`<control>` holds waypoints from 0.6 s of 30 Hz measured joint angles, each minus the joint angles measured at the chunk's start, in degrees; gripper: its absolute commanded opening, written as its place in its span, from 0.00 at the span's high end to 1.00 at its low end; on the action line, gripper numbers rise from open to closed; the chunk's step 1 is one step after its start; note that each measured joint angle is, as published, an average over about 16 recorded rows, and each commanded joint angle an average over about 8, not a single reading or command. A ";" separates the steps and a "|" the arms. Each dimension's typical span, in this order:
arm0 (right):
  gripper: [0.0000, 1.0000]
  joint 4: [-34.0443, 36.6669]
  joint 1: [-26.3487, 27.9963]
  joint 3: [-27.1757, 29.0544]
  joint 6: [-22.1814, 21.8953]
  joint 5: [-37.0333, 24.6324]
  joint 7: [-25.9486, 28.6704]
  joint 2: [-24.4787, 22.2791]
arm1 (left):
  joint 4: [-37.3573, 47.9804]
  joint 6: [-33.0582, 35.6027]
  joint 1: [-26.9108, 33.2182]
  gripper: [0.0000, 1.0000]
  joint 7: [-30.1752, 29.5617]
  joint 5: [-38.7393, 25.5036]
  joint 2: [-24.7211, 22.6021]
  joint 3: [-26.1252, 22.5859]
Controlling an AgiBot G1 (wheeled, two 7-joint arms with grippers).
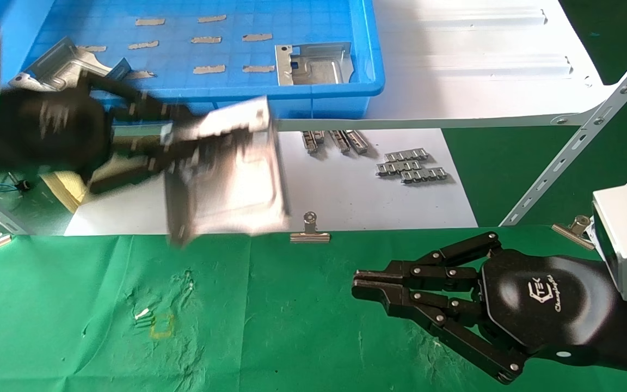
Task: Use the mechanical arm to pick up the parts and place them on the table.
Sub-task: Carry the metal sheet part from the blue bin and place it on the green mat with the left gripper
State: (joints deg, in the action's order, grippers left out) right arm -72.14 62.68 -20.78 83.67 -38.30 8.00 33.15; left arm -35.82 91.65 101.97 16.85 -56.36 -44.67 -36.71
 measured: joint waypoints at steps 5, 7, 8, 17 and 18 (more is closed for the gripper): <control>0.00 0.00 0.00 0.00 0.00 0.00 0.00 0.00 | -2.73 -0.71 -4.26 1.00 4.11 1.27 3.40 -4.36; 0.00 0.00 0.00 0.00 0.00 0.00 0.00 0.00 | -2.00 -1.04 -5.36 1.00 6.18 0.63 3.98 -6.02; 0.00 0.00 0.00 0.00 0.00 0.00 0.00 0.00 | -1.31 -1.22 -5.81 1.00 7.29 0.08 4.12 -6.83; 0.00 0.00 0.00 -0.01 0.00 0.01 0.00 0.00 | 10.66 -3.11 -7.11 1.00 16.27 -6.32 1.95 -11.89; 0.00 0.00 0.00 -0.01 0.00 0.01 0.00 0.00 | 12.05 -3.30 -7.10 1.00 17.08 -6.88 1.57 -12.23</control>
State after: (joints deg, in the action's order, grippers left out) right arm -72.14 62.69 -20.79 83.67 -38.29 8.00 33.15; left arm -23.77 88.35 94.87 33.93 -63.24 -43.10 -48.95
